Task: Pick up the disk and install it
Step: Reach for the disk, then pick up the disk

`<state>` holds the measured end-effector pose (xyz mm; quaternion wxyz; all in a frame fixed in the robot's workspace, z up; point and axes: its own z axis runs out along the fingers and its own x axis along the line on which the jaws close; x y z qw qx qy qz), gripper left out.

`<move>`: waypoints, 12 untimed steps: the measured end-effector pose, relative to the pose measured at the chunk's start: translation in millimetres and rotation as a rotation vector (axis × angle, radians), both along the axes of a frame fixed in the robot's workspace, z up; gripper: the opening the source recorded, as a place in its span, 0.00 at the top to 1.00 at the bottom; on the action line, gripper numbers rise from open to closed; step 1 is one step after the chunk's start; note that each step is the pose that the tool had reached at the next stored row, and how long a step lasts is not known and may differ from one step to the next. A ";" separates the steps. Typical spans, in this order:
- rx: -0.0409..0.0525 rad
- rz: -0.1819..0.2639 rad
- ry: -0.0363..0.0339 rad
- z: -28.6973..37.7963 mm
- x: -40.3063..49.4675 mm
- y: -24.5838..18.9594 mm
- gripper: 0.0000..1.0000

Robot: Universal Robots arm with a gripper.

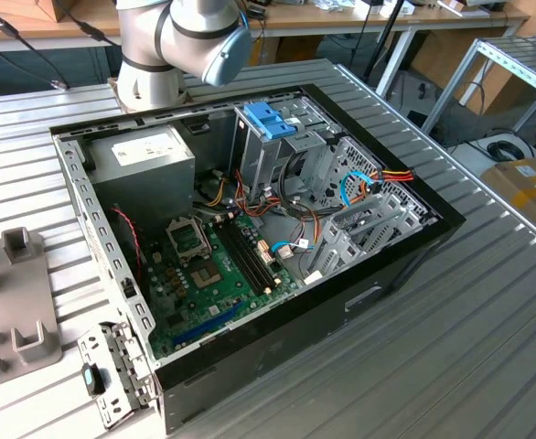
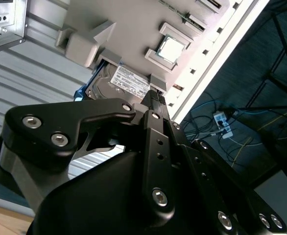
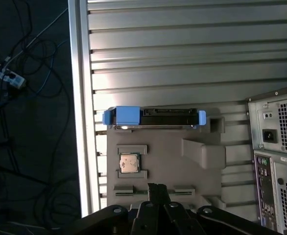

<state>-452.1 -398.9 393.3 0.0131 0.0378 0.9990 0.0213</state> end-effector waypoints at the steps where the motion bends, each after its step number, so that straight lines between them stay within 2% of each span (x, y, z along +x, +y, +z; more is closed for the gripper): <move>1: 0.0000 0.000 0.0001 0.0 -0.9 0.0 0.90; 6: 0.0000 0.000 0.0000 0.0 -5.4 0.0 0.90; 12: 0.0000 0.000 0.0000 -0.3 -6.0 0.0 0.90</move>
